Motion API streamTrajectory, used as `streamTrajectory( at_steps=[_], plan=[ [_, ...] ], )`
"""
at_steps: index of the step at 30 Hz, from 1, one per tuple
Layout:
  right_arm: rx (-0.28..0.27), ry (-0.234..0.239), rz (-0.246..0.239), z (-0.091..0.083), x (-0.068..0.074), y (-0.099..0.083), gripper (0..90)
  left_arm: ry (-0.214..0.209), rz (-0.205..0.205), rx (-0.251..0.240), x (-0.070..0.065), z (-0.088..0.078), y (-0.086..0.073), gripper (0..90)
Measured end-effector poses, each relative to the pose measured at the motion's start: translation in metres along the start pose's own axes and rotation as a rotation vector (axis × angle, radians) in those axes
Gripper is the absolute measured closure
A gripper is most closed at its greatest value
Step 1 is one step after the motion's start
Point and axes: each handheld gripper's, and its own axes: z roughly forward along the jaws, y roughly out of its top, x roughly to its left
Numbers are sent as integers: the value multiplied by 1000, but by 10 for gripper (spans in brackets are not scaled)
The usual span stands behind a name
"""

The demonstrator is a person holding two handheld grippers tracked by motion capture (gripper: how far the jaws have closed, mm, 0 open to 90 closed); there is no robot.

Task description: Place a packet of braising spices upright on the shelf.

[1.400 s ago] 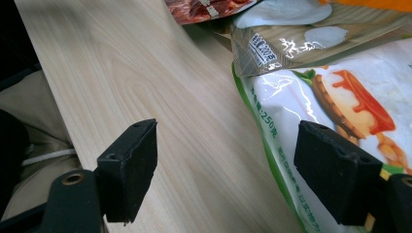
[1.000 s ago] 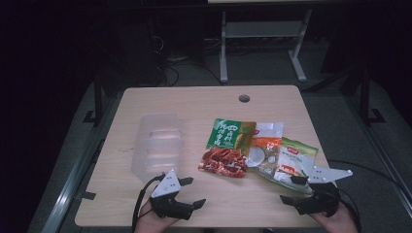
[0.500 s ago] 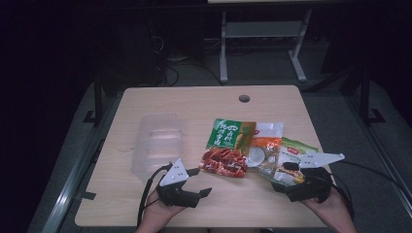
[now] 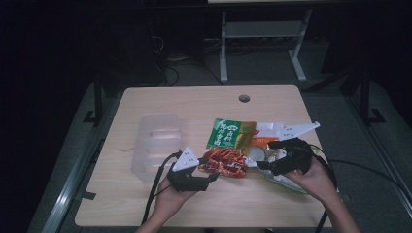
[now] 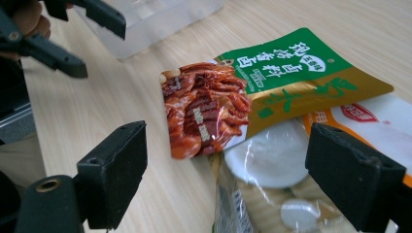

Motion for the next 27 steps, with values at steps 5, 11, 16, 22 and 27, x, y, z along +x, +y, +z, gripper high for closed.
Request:
streamTrajectory(
  at_steps=[5,11,16,22,27],
  plan=[
    [45,23,29,18,-11,16,145,17,-17,31,3,14,2,446],
    [98,31,29,33,-23,42,149,35,-24,43,8,24,3,562],
    [133,31,44,44,-33,55,150,49,-22,81,10,33,5,653],
    [164,10,83,61,-47,58,187,92,-34,135,10,47,0,771],
    [212,-11,157,74,-60,52,203,137,-39,172,13,57,-5,836]
  ],
)
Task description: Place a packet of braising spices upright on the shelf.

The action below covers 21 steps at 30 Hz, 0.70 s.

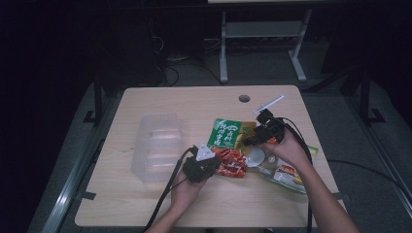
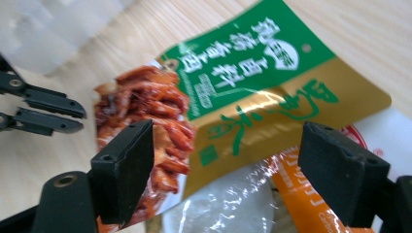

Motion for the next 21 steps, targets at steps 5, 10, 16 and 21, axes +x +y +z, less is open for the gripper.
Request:
streamTrajectory(
  at_steps=[5,10,16,21],
  plan=[
    [35,-24,42,13,-11,-2,227,30,-8,40,-1,9,-3,836],
    [58,-21,99,22,-23,-4,228,38,-3,82,-2,17,-6,836],
    [52,-10,138,28,-26,-2,267,41,0,109,-2,21,-9,836],
    [67,-30,187,37,-32,-2,296,40,8,119,-2,22,-8,836]
  ],
)
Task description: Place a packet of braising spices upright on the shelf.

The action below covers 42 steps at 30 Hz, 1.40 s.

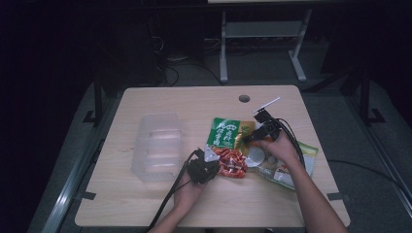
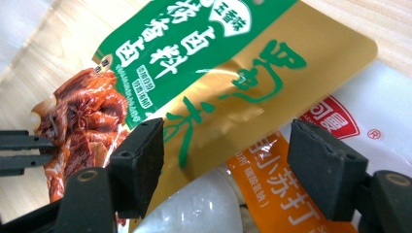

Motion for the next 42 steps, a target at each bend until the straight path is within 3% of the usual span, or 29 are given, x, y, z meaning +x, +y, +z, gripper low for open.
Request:
streamTrajectory(
  at_steps=[11,20,21,23,26,32,39,42],
  plan=[
    [3,72,29,12,0,1,405,3,14,22,-1,4,2,836],
    [-11,176,63,16,0,1,760,0,17,29,0,5,3,826],
    [-11,176,63,16,0,1,760,0,17,29,0,5,3,817],
    [-13,171,31,14,2,0,852,-14,8,24,1,4,3,790],
    [-41,175,-1,8,7,-1,883,-30,-27,0,2,1,4,742],
    [-132,182,-88,-10,22,-5,899,-58,-95,-88,9,-14,6,614],
    [-206,202,-154,-29,36,-19,900,-66,-157,-139,15,-26,7,403],
    [-254,204,-220,-43,46,-27,900,-81,-179,-163,19,-32,7,357]
  ],
)
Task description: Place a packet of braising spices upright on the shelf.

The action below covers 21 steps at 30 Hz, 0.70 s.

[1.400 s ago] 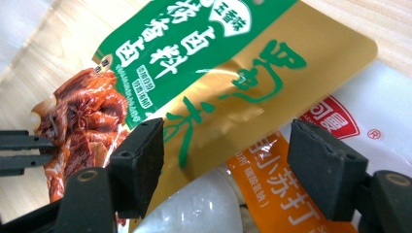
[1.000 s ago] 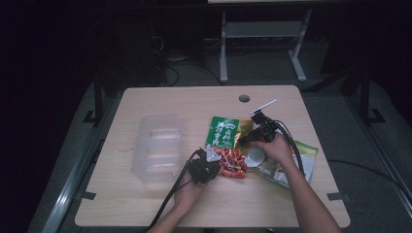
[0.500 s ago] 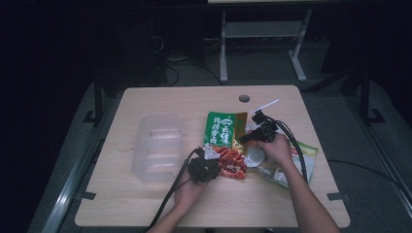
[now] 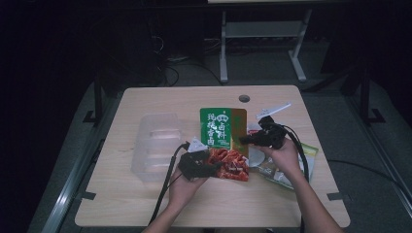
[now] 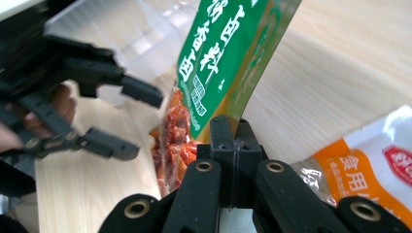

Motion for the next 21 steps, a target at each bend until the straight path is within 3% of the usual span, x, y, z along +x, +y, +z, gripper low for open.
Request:
streamTrajectory(
  at_steps=[5,6,12,19,21],
  plan=[
    [-16,-12,-92,-13,15,-5,900,5,-12,-15,2,-2,0,308],
    [-18,-16,-109,-15,17,-7,900,-13,-38,-11,5,-1,-1,297],
    [-37,-25,-197,-28,23,-17,899,-47,-54,-26,5,3,-1,260],
    [-69,-14,-267,-41,25,-30,900,-78,-101,-36,10,8,-1,231],
    [-72,-5,-266,-43,24,-33,899,-85,-101,-45,10,9,0,231]
  ],
)
